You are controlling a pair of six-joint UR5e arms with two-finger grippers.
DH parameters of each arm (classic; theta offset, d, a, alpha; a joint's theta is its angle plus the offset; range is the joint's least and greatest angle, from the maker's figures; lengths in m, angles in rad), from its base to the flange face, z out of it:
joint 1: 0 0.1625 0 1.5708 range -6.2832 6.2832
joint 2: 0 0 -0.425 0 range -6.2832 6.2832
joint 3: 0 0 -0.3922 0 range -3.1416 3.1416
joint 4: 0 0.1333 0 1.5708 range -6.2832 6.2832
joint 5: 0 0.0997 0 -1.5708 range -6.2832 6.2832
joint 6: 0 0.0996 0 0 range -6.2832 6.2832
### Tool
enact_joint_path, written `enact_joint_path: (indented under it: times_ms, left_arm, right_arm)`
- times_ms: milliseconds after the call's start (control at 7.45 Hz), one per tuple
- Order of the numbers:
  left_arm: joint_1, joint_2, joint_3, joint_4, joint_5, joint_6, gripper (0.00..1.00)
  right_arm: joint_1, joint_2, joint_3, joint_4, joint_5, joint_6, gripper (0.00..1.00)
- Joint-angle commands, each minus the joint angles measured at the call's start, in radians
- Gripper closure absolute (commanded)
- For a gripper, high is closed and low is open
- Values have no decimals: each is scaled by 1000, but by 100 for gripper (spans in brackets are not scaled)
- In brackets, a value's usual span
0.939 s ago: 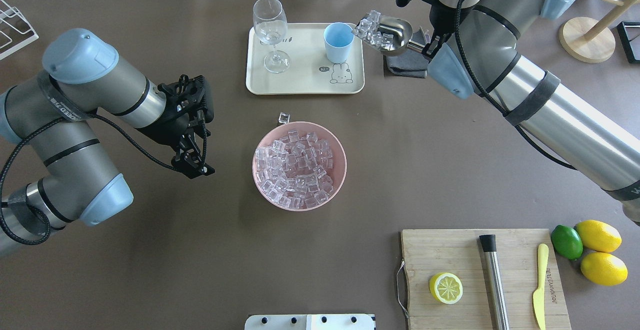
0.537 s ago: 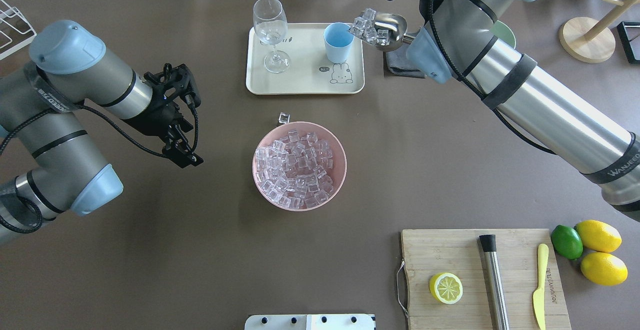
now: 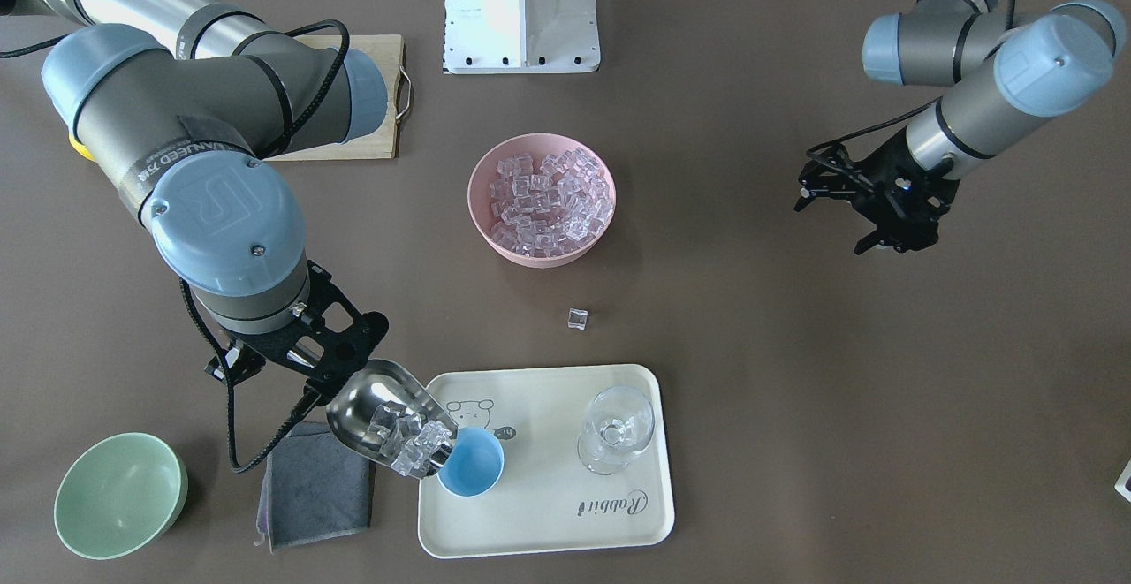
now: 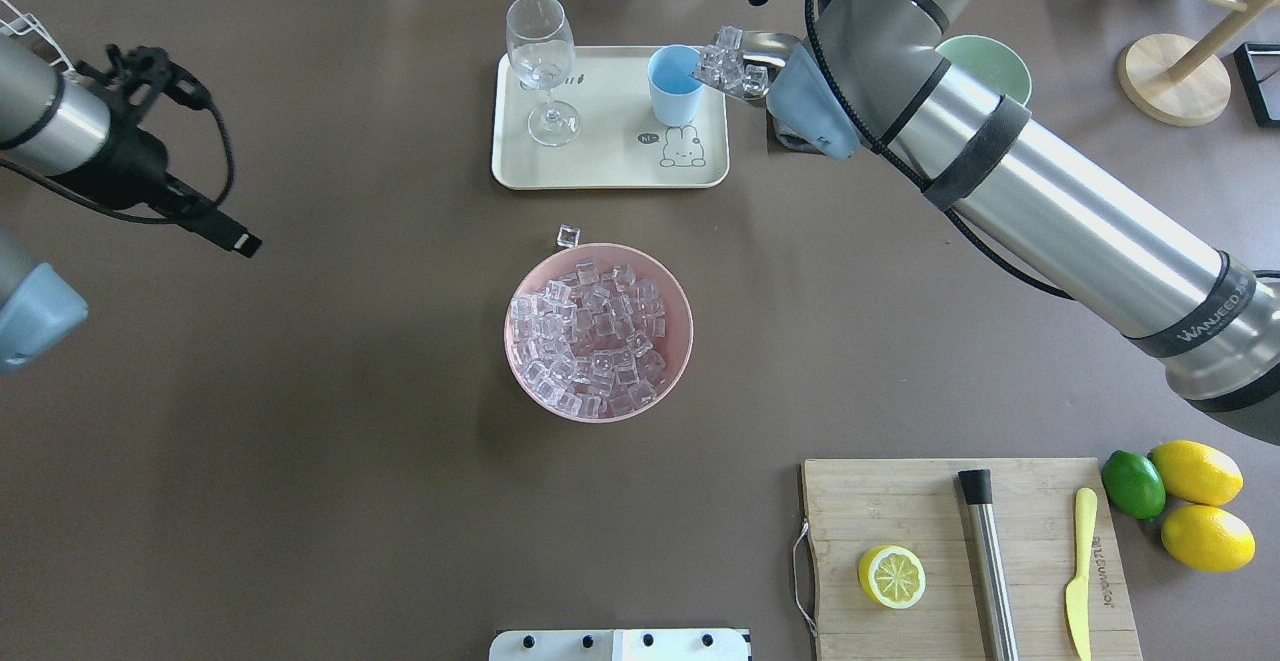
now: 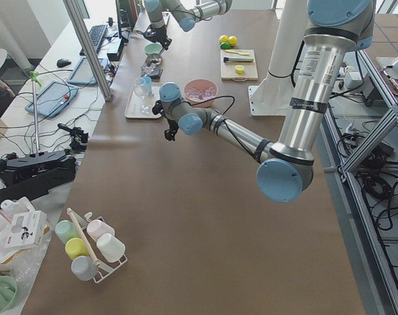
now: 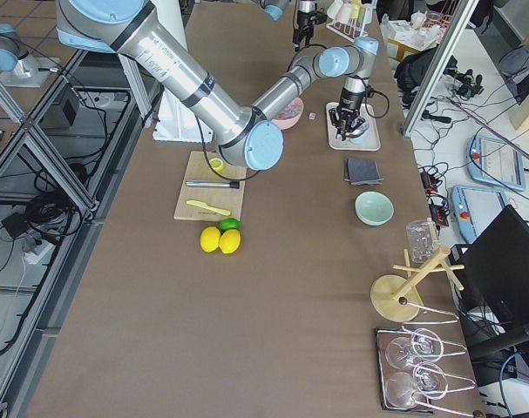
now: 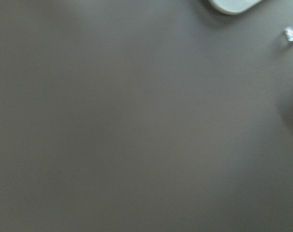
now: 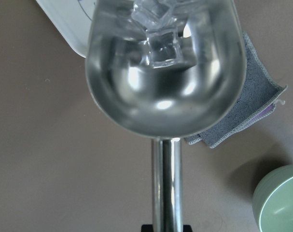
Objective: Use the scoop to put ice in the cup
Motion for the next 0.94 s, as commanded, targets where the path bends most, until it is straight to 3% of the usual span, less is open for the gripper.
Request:
enact_joint_path:
  times_ms: [0, 268, 537, 671, 805]
  left_arm:
    - [-250, 130, 6, 68, -30, -37, 1]
    - [-407, 144, 27, 229, -27, -33, 1]
    - [-515, 147, 123, 262, -19, -21, 1]
    - [-550, 155, 178, 262, 13, 25, 1]
    - [-561, 173, 206, 265, 104, 100, 1]
  right_arm:
    - [-29, 32, -8, -63, -69, -38, 100]
    - [-29, 49, -17, -96, -93, -91, 100]
    - [-29, 77, -63, -99, -119, -119, 100]
    - [-29, 81, -71, -99, -119, -125, 100]
    - [-29, 107, -93, -116, -119, -136, 100]
